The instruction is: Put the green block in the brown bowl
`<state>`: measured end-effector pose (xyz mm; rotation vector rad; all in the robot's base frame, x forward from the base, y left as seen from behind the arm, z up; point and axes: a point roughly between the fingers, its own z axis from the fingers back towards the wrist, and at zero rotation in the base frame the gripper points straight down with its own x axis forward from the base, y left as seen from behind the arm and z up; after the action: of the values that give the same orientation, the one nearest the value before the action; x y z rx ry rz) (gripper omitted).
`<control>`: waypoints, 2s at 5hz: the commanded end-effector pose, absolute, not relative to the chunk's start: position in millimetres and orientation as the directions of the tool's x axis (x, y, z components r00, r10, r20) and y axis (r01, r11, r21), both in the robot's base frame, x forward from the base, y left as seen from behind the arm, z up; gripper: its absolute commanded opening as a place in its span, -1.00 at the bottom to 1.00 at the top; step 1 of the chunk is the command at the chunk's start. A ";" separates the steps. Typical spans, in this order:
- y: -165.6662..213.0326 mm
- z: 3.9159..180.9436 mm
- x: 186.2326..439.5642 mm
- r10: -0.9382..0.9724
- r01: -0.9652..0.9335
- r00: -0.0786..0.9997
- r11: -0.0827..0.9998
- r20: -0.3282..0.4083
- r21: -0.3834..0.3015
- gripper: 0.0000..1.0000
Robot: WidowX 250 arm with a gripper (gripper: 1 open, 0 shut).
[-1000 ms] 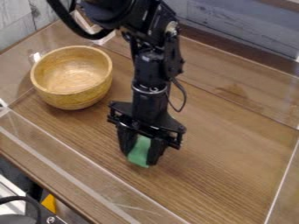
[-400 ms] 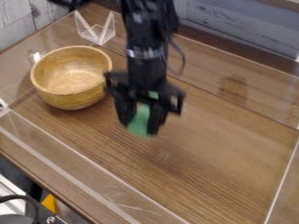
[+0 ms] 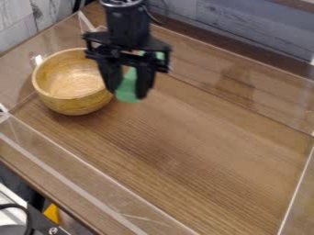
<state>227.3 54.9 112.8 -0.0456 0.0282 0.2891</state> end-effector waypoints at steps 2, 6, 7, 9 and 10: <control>85.8 114.6 247.4 0.327 -0.326 0.945 0.945 0.014 -0.026 -1.00; 142.9 103.4 258.5 0.390 -0.390 0.921 0.921 0.021 0.001 -1.00; 148.7 100.1 259.6 0.395 -0.395 0.918 0.919 0.021 0.006 -1.00; 157.5 93.3 260.5 0.404 -0.404 0.915 0.915 0.020 0.016 1.00; 159.8 94.3 261.4 0.410 -0.411 0.912 0.912 0.023 0.014 1.00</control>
<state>256.8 152.5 83.0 0.0029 0.0221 0.4171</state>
